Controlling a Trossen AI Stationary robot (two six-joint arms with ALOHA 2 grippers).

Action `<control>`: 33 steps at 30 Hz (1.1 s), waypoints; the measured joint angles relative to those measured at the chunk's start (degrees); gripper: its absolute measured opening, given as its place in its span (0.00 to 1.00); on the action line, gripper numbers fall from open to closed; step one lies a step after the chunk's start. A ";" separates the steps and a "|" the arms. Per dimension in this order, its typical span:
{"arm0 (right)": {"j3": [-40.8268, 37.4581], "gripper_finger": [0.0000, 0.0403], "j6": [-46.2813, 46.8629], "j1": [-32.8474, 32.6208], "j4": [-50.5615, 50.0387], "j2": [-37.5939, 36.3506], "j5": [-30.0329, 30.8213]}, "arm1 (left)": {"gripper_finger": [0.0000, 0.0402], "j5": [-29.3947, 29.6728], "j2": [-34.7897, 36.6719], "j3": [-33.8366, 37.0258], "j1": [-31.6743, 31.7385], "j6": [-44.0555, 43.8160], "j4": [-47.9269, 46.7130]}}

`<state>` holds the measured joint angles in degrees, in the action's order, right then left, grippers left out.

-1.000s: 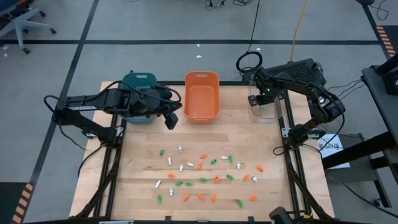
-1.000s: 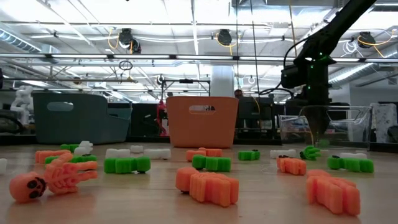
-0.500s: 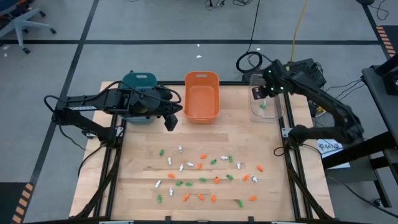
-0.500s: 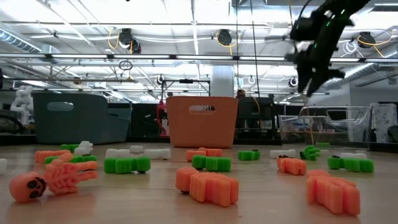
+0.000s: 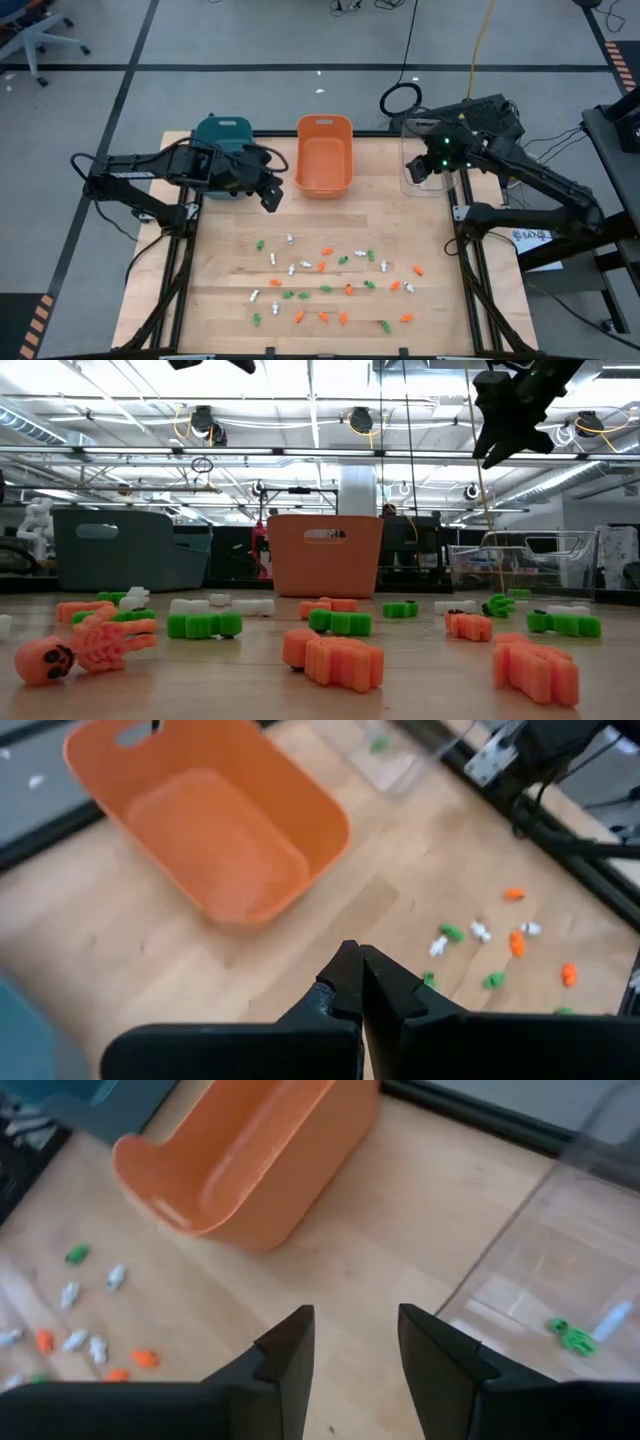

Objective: Sort Halloween decoration
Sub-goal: Put the green skeleton toy into the transparent bin

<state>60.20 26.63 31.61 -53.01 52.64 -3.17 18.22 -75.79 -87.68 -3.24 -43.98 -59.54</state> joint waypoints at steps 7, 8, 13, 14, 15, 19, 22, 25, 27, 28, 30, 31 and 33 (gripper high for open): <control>-2.08 0.33 -0.42 -4.16 1.66 0.33 0.07 | 0.00 0.02 -2.74 0.02 -3.57 -3.77 -2.59; -2.21 0.33 -0.40 -4.53 1.71 0.32 0.07 | 0.00 0.00 -3.35 0.02 -4.15 -3.77 -2.67; -2.31 0.33 -0.99 -5.28 2.97 0.18 0.15 | 0.00 -0.11 -7.19 0.02 -6.16 -10.11 -5.30; -2.31 0.33 -1.63 -5.28 3.03 0.12 0.29 | 0.00 -0.11 -8.06 0.02 -6.53 -13.04 -7.48; -2.31 0.33 -2.27 -5.28 3.12 0.11 0.50 | 0.00 -0.11 -8.88 0.02 -6.88 -16.38 -9.96; -2.31 0.33 -4.09 -5.28 3.15 0.13 3.49 | 0.00 -0.66 -11.63 0.04 -8.29 -25.10 -16.01; -2.31 0.33 -5.17 -5.26 3.02 0.13 4.88 | 0.01 -2.13 -12.07 0.04 -9.27 -28.33 -16.61; -2.31 0.33 -5.38 -5.26 2.98 0.13 4.88 | 0.04 -2.93 -12.11 1.52 -9.77 -30.91 -15.75; -2.31 0.33 -5.38 -5.26 3.08 0.13 4.88 | 0.08 -5.35 -11.81 4.50 -9.49 -32.14 -15.73; -2.31 0.33 -5.44 -5.26 3.07 0.13 4.88 | 0.10 -7.52 -11.56 6.34 -9.09 -32.11 -15.82; -2.31 0.33 -6.16 -5.26 3.06 0.13 4.88 | 0.14 -12.32 -11.29 9.63 -7.98 -32.09 -15.71; -2.31 0.33 -6.57 -5.26 3.04 0.13 4.88 | 0.16 -14.53 -11.27 10.94 -7.66 -32.06 -15.72; -2.33 0.33 -7.29 -5.26 3.03 0.13 4.88 | 0.20 -17.17 -11.37 12.82 -7.48 -32.06 -15.37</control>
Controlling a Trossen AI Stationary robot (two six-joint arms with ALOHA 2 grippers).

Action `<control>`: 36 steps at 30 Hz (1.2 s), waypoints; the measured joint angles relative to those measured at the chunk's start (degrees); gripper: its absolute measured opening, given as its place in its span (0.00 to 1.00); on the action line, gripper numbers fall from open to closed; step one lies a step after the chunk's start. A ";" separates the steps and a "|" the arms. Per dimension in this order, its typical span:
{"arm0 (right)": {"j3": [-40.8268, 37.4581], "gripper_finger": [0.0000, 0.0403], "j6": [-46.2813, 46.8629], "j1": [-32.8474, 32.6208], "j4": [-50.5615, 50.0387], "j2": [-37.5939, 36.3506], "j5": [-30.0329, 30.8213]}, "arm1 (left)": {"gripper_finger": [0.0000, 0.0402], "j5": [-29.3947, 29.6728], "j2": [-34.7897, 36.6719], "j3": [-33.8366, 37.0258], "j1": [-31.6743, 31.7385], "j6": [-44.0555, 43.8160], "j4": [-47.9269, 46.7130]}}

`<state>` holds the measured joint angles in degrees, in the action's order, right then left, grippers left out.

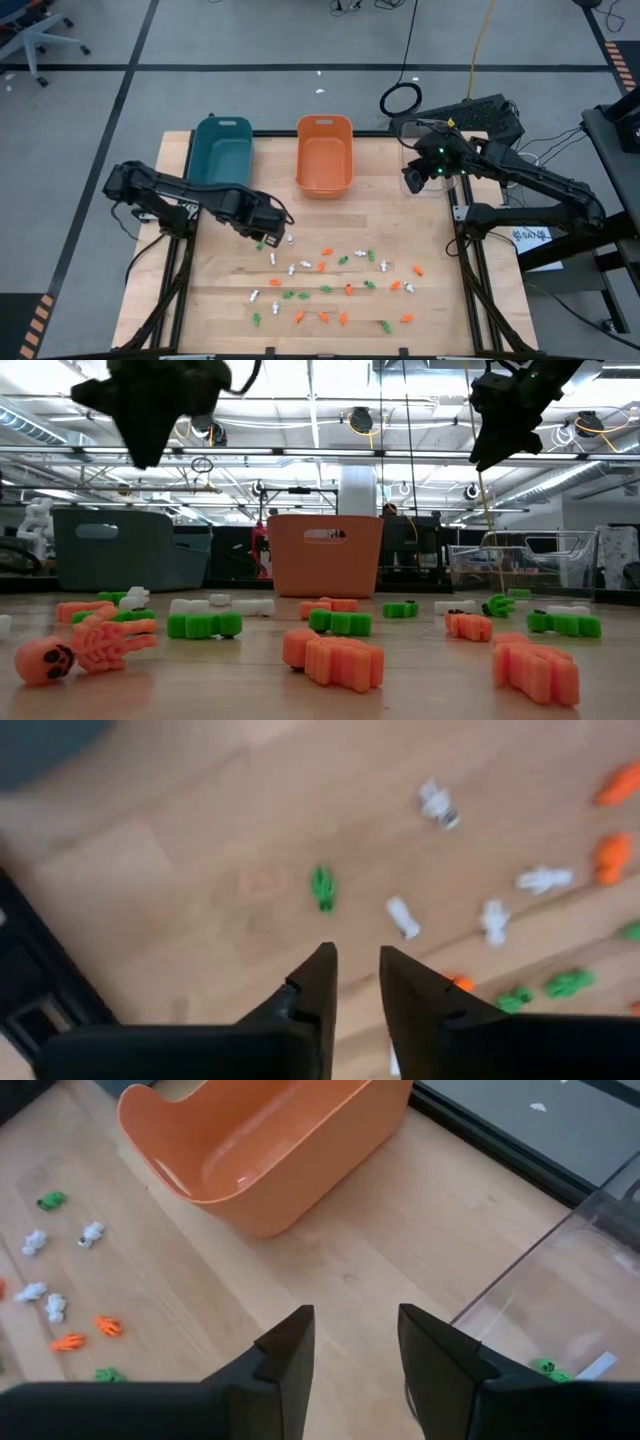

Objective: Sort Halloween decoration
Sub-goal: Put the green skeleton toy into the transparent bin

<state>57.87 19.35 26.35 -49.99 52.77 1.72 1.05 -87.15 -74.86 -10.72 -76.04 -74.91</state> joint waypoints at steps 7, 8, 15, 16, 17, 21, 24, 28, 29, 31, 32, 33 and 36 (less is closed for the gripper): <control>-0.02 0.33 -0.58 0.00 0.01 0.00 0.00 | 0.32 0.07 -0.24 7.71 -1.09 -7.77 6.90; -0.02 0.33 -0.58 0.00 0.01 0.00 0.02 | 0.34 0.03 -0.12 9.12 -1.07 -7.95 8.01; -0.02 0.33 -1.22 0.00 0.01 0.02 0.02 | 0.38 -0.55 -0.15 16.61 -0.48 -8.70 15.64; -0.02 0.33 -1.22 0.00 0.01 0.00 0.02 | 0.38 -0.54 -0.15 17.60 -0.49 -8.71 16.79; -0.02 0.33 -1.22 0.00 0.03 0.00 0.02 | 0.38 -0.57 -0.15 18.57 -0.55 -8.74 17.97; -0.02 0.33 -1.19 0.00 0.03 0.00 0.04 | 0.38 -1.66 -0.17 21.48 -0.55 -9.05 24.55; -0.02 0.33 -1.64 0.00 0.03 0.02 0.07 | 0.38 -1.64 -0.76 22.11 -0.63 -9.05 24.89; -0.02 0.33 -1.92 0.00 0.05 0.02 0.09 | 0.38 -1.11 -1.27 23.25 -0.66 -9.21 24.53; -0.02 0.33 -1.89 0.00 0.05 0.02 0.09 | 0.38 -1.02 -1.27 23.57 -0.66 -9.31 25.25; -0.02 0.33 -1.87 0.00 0.05 0.01 0.07 | 0.38 -0.96 -1.27 24.58 -0.64 -9.38 26.36; -0.02 0.33 -1.89 0.00 0.05 0.01 0.09 | 0.38 -0.94 -1.27 25.15 -0.65 -9.15 26.86; -0.02 0.33 -1.91 0.00 0.05 0.01 0.09 | 0.38 -0.93 -1.27 25.69 -0.68 -8.99 27.85; -0.02 0.33 -2.03 0.00 0.20 0.00 0.08 | 0.38 -0.73 -1.27 26.99 -1.03 -8.68 30.77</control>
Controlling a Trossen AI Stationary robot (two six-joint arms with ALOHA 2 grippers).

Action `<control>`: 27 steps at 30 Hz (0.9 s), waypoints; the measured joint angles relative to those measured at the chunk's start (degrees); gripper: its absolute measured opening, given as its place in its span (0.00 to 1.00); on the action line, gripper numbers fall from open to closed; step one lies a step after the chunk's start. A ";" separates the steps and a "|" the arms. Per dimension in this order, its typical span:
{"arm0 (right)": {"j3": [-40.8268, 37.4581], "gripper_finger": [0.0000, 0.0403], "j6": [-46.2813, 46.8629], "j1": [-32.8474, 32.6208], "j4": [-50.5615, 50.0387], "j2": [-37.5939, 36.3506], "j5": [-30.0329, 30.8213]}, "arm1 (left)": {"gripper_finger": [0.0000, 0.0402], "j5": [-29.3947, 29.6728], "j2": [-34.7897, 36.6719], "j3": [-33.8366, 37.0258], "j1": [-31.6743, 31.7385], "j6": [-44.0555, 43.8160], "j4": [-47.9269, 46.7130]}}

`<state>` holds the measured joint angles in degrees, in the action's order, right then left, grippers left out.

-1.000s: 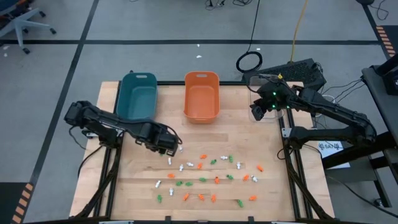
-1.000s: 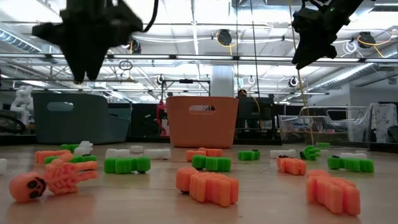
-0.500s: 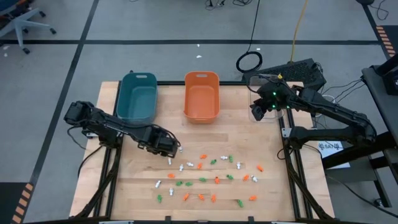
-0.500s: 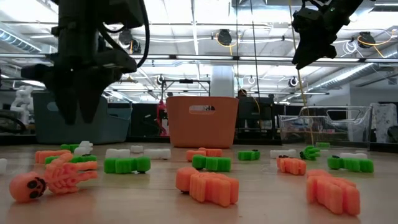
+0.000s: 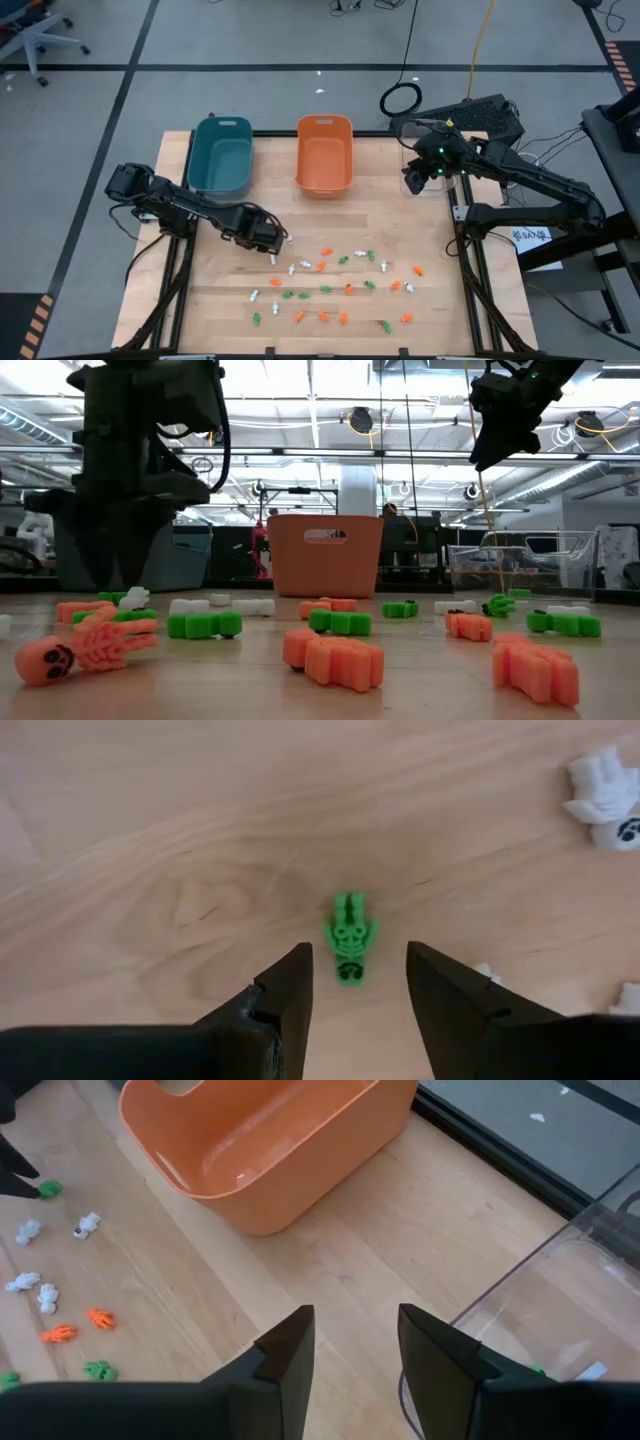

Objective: Sort Halloween decoration
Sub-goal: Put the green skeleton toy into the transparent bin

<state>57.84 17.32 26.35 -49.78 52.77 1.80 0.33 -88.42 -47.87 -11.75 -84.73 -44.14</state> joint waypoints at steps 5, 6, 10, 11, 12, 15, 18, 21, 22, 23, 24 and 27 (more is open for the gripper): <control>0.00 0.33 0.50 0.00 0.27 0.02 -0.02 | 0.38 0.26 0.00 0.81 -0.06 -0.02 0.77; 0.00 0.33 0.50 0.01 0.42 0.02 -0.01 | 0.38 0.50 0.00 1.02 -0.06 -0.02 1.03; 0.00 0.33 0.61 0.00 1.32 0.02 0.85 | 0.38 0.76 0.00 2.56 -0.06 -0.33 3.59; 0.00 0.33 0.77 0.02 1.54 0.02 1.19 | 0.38 0.76 0.00 2.75 -0.06 -0.45 3.54; 0.00 0.33 0.93 0.01 1.71 0.02 1.20 | 0.38 0.76 0.00 2.97 -0.06 -0.49 3.49; 0.00 0.33 1.05 0.02 1.79 0.02 1.21 | 0.37 0.76 0.00 3.18 -0.06 -0.50 3.24; 0.00 0.33 1.42 0.02 1.79 0.02 1.22 | 0.34 0.83 0.00 3.18 -0.06 -0.46 3.31; 0.00 0.33 1.49 0.02 1.80 0.02 1.28 | 0.30 1.00 -0.27 3.18 -0.06 -0.08 3.92; 0.00 0.33 1.51 0.02 1.82 0.02 1.38 | 0.29 0.96 -0.48 3.18 -0.06 0.03 4.26; 0.00 0.33 1.63 0.02 1.85 0.02 1.38 | 0.28 0.90 -0.71 3.18 -0.06 0.04 4.48; 0.00 0.33 1.71 0.02 1.95 0.02 1.38 | 0.28 0.77 -1.14 3.16 -0.06 0.04 4.88; 0.00 0.33 1.97 0.02 2.29 0.02 1.41 | 0.27 0.26 -2.67 2.90 -0.13 0.08 5.74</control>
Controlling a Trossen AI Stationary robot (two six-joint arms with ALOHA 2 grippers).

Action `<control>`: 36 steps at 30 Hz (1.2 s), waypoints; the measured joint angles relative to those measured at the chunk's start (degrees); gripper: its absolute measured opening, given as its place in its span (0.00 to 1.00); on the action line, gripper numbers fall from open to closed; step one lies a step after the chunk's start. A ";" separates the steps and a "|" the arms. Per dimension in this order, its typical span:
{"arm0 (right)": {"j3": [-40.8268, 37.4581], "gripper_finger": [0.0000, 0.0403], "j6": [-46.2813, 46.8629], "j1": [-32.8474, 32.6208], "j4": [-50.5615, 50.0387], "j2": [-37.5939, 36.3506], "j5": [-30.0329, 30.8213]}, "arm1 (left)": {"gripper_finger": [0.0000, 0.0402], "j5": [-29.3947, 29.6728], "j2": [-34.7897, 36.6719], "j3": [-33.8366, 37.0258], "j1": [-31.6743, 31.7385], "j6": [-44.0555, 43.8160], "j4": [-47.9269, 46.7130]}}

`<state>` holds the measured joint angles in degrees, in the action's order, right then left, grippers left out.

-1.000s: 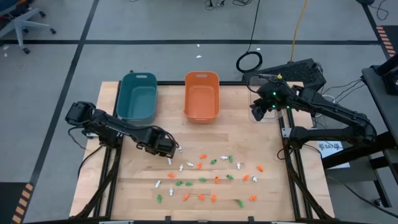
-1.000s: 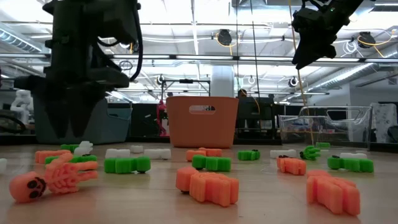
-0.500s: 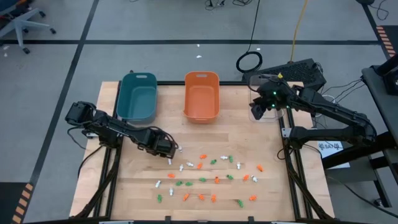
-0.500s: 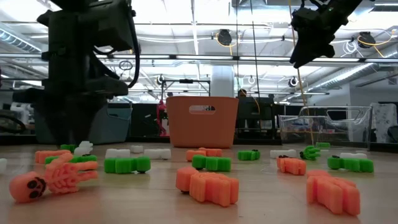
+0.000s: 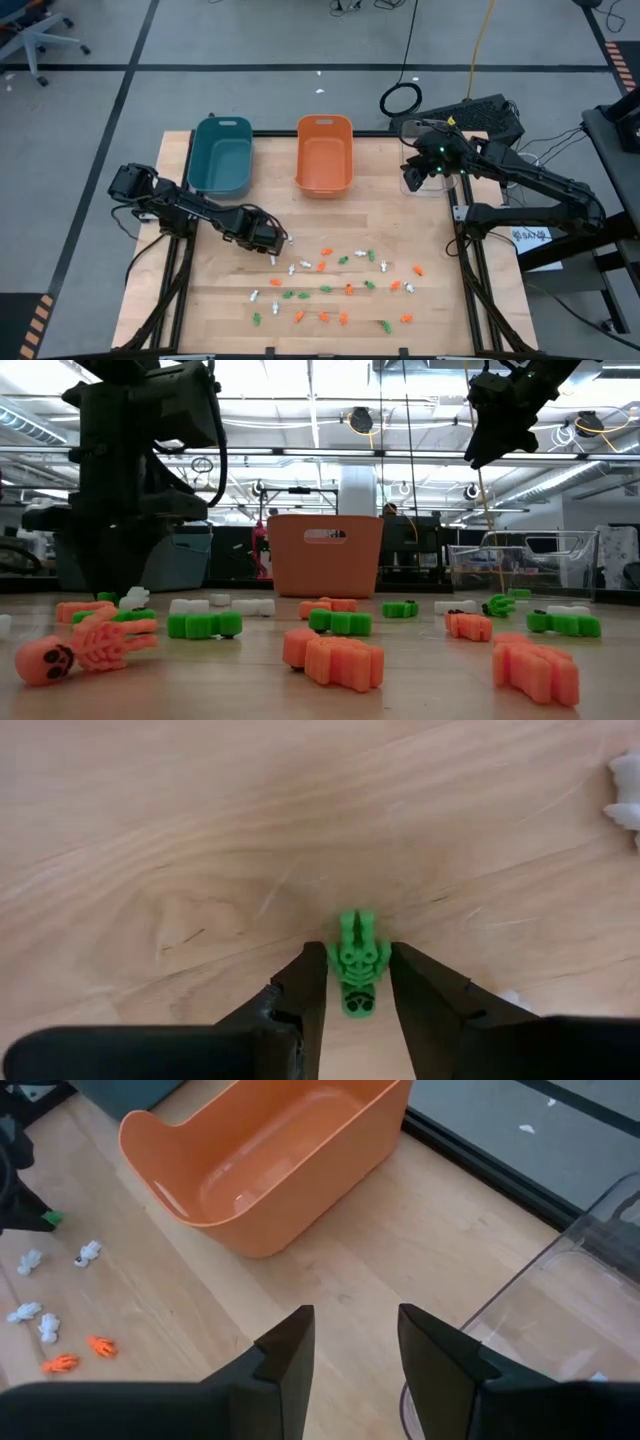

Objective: Sort Halloween decoration
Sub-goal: Put the green skeleton toy into the transparent bin

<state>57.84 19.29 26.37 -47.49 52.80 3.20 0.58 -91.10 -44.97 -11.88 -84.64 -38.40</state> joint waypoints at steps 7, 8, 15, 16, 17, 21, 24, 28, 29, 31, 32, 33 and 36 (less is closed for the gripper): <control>0.00 0.33 0.91 0.00 1.03 0.00 0.00 | 0.25 0.00 -1.15 0.02 -0.15 1.25 -0.06; 0.00 0.33 1.01 0.00 1.01 0.00 0.00 | 0.23 -0.03 -1.08 0.02 -0.15 1.43 -0.01; 0.00 0.33 1.03 0.00 1.02 0.00 0.00 | 0.03 0.67 -0.56 -0.02 -0.18 3.40 0.56; 0.00 0.33 1.01 0.00 1.01 0.00 0.00 | 0.03 0.82 -0.58 -0.19 -0.19 3.92 0.39; 0.00 0.33 1.03 0.00 1.01 0.00 0.00 | 0.03 0.78 -0.22 -0.43 -0.06 4.27 0.04; 0.00 0.33 1.03 0.00 1.01 0.01 0.00 | 0.03 0.80 2.27 -1.81 0.32 4.79 -1.52; 0.00 0.33 1.02 -0.02 1.04 0.00 0.00 | 0.02 1.13 6.21 -3.27 0.33 6.72 -0.80; 0.00 0.33 0.91 -0.02 1.84 0.02 -0.09 | 0.02 1.11 10.69 -4.50 0.35 8.68 -1.32; 0.00 0.33 0.90 -0.02 2.20 0.03 -0.17 | 0.01 0.98 11.80 -5.11 0.40 9.02 -0.73; 0.00 0.33 0.92 -0.02 3.44 0.04 -0.55 | 0.01 0.24 13.90 -5.73 0.72 9.96 -0.91; 0.00 0.33 0.84 -0.02 4.42 0.04 -1.31 | 0.01 -0.06 14.67 -6.41 0.87 10.45 -1.41; 0.00 0.33 0.60 -0.04 5.27 0.04 -2.32 | 0.01 -0.20 15.41 -7.25 1.06 11.04 -1.08; 0.00 0.33 -1.79 -0.43 9.23 0.04 -6.66 | 0.01 -0.67 17.67 -9.53 1.65 14.76 -0.47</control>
<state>57.84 17.50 25.94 -38.26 52.84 -3.45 -0.09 -73.43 -54.50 -10.23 -69.88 -38.86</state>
